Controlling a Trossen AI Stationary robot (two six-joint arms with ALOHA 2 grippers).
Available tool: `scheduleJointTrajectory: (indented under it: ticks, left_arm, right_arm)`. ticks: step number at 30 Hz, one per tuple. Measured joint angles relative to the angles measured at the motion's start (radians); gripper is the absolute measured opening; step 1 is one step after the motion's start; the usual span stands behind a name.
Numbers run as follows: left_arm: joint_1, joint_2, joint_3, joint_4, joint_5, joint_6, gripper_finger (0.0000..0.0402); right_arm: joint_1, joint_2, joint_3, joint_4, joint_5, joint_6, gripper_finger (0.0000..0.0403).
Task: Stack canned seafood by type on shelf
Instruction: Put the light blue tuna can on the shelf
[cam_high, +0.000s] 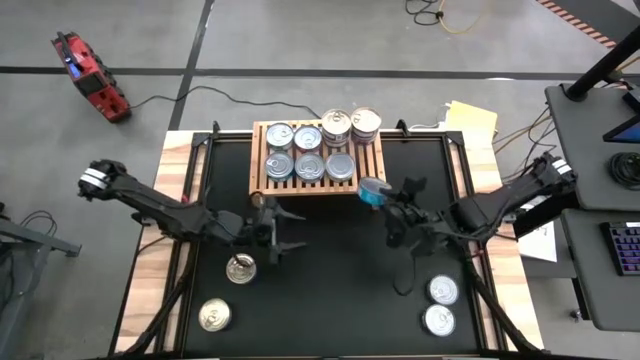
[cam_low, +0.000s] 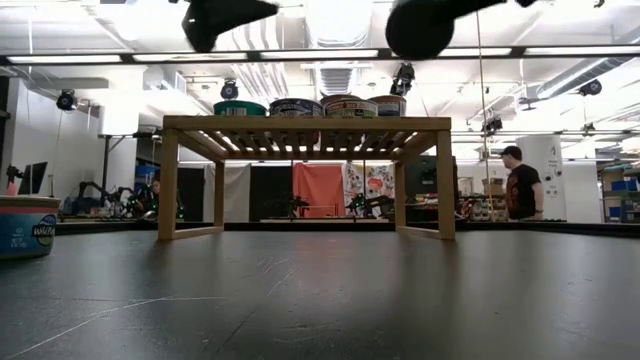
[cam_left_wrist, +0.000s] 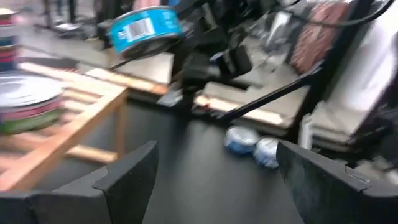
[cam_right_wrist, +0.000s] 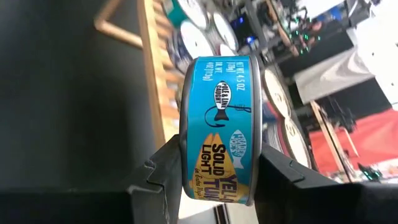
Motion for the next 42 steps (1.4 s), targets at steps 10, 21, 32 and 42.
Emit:
scheduleJointTrajectory:
  ticks: [10, 21, 32, 42]
  left_arm:
    - [-0.002, -0.144, 0.000, -0.230, -0.080, -0.014, 0.0309]
    - [-0.002, -0.217, 0.000, -0.243, -0.082, 0.038, 0.0309]
    - [-0.002, -0.204, 0.000, -0.248, -0.082, 0.045, 0.0309]
    - [-0.002, -0.202, 0.000, -0.247, -0.082, 0.045, 0.0309]
  right_arm:
    - [-0.158, 0.055, 0.000, -0.110, -0.004, -0.053, 0.0131]
    - [-0.299, 0.103, 0.000, -0.117, -0.057, -0.145, 0.0131]
    - [-0.352, 0.167, 0.000, -0.062, -0.080, -0.209, 0.0131]
    - [-0.359, 0.164, 0.001, -0.030, -0.113, -0.192, 0.0221]
